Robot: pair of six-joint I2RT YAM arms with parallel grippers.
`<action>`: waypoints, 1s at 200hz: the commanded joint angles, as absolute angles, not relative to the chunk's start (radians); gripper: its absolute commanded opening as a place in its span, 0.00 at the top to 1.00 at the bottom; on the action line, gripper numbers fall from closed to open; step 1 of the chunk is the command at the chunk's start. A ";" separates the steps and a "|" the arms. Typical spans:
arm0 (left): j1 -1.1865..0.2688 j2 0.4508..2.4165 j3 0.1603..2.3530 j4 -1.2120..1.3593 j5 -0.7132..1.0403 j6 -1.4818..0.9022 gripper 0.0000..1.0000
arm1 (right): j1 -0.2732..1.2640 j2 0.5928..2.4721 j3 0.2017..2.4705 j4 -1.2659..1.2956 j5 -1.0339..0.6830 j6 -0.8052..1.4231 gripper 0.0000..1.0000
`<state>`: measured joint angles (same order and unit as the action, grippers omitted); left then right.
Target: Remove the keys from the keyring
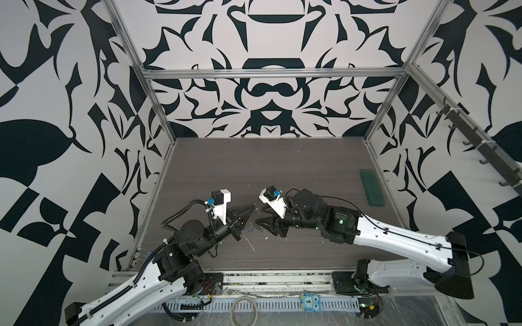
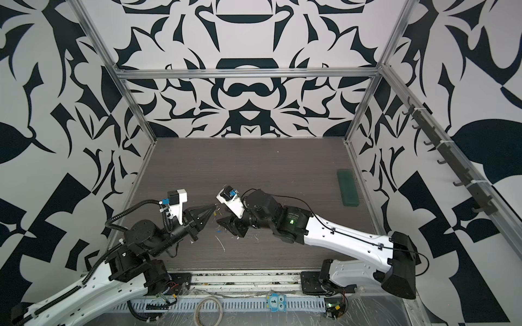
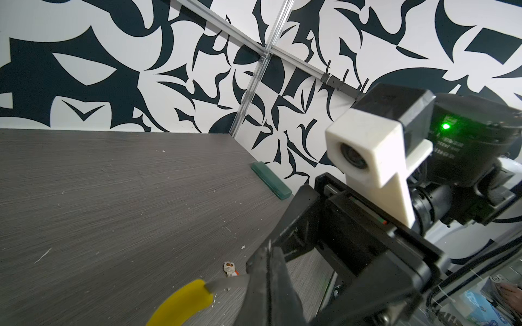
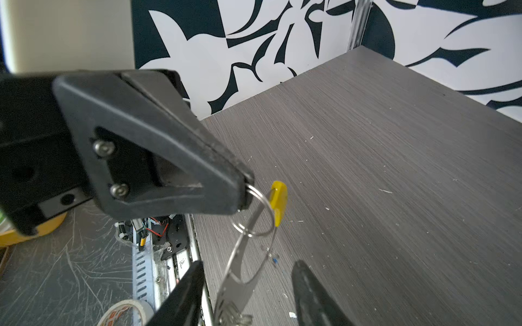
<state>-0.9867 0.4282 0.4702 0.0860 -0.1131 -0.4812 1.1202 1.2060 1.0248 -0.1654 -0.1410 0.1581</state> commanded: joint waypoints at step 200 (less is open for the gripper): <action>-0.984 0.328 0.494 0.035 0.007 -0.491 0.40 | 0.900 1.025 1.004 -0.166 -0.507 0.240 1.00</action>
<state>-0.9859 0.3611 0.4732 0.0689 -0.0498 -0.5022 0.9607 1.0691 1.0199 -0.1871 -0.3225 0.2035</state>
